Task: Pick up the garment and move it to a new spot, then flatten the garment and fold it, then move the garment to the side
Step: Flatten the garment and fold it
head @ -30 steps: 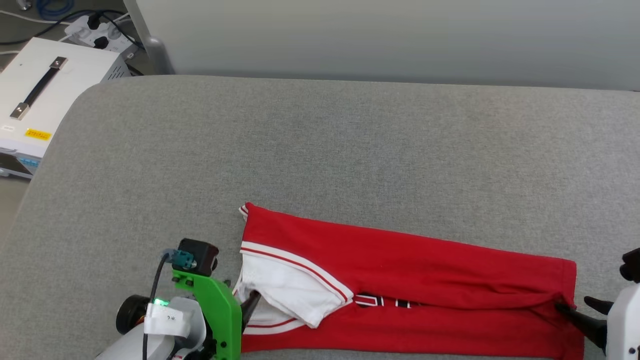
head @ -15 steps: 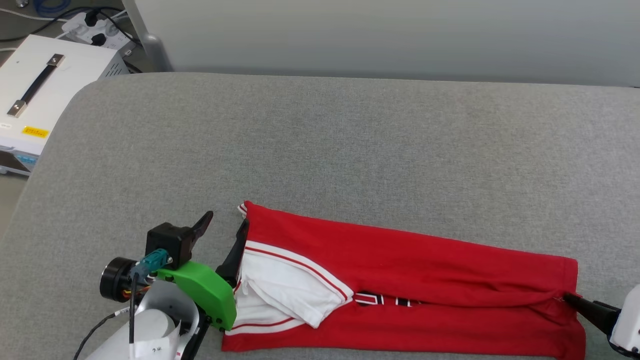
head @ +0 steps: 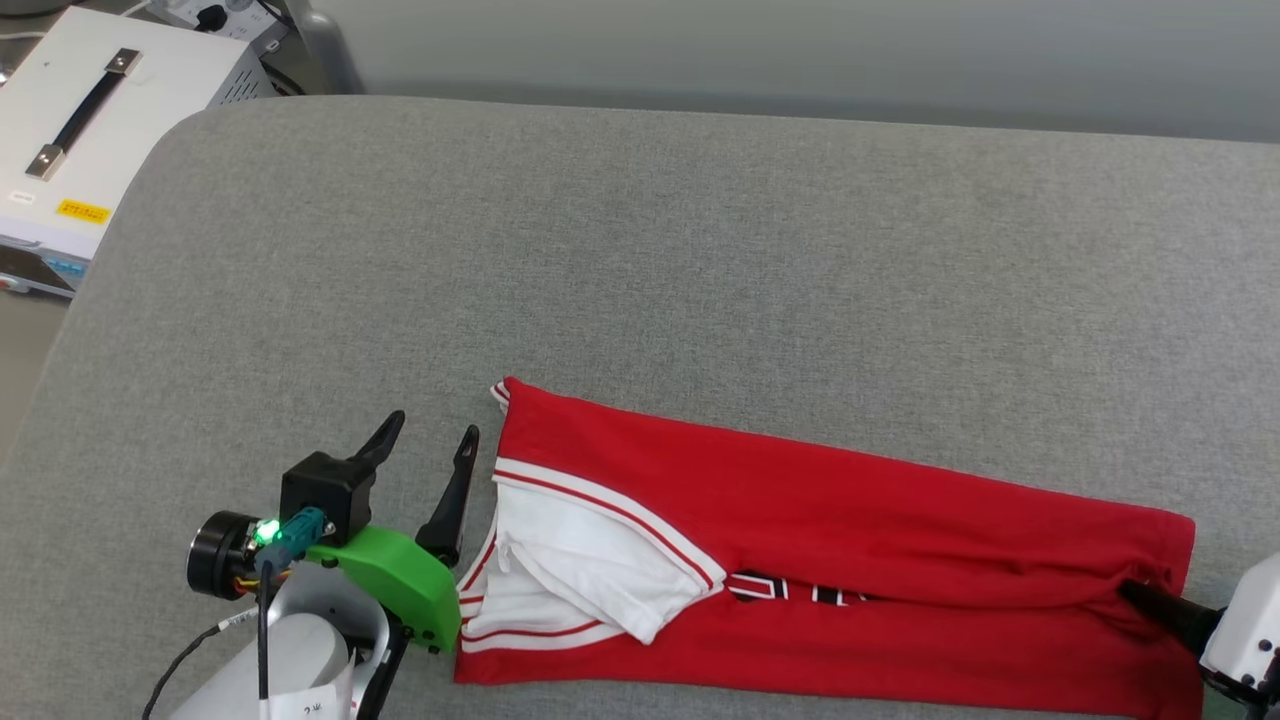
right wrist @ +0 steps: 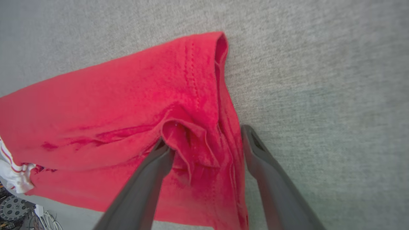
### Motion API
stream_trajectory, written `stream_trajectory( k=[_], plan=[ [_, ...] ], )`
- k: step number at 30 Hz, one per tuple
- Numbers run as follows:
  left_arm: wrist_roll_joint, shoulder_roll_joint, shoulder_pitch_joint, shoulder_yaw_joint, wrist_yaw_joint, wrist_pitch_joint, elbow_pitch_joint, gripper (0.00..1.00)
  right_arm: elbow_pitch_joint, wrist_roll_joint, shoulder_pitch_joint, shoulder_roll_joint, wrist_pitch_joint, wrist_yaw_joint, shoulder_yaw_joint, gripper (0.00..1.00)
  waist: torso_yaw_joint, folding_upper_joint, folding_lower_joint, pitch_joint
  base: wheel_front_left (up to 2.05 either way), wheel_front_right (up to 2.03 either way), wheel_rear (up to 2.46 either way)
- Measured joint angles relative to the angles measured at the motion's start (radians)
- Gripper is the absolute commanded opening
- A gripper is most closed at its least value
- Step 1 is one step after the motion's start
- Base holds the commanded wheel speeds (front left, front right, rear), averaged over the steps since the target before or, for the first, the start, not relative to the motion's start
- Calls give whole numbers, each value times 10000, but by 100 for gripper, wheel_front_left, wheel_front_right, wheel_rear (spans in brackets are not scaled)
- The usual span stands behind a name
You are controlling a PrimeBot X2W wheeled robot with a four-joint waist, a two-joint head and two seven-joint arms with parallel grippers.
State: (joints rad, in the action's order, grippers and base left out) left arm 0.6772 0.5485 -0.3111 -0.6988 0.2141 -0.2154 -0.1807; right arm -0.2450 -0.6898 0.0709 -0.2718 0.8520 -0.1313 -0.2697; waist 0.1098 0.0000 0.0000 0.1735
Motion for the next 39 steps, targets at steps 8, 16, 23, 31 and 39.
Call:
stream_trajectory(
  k=[8,16,23,31,39],
  plan=[
    [-2,-117,-141,17,-79,-111,-253,100,268,251,22,401,499,13,267,100,123,0,0,200,0,0,0],
    [-2,-165,-161,12,-86,-130,-420,100,274,180,48,587,439,13,543,0,103,0,0,88,0,0,0],
    [17,-174,-162,8,-88,-130,-535,100,54,211,-6,435,-54,8,727,0,62,0,0,-134,0,0,0],
    [90,-182,-157,8,-88,-132,-541,100,-151,681,-17,-328,-1118,-17,713,0,-60,0,0,-293,0,0,0],
    [104,-199,-157,-21,-86,-144,-562,100,-723,1189,125,-1172,-1707,-13,23,0,-101,0,1,-324,0,0,0]
  ],
)
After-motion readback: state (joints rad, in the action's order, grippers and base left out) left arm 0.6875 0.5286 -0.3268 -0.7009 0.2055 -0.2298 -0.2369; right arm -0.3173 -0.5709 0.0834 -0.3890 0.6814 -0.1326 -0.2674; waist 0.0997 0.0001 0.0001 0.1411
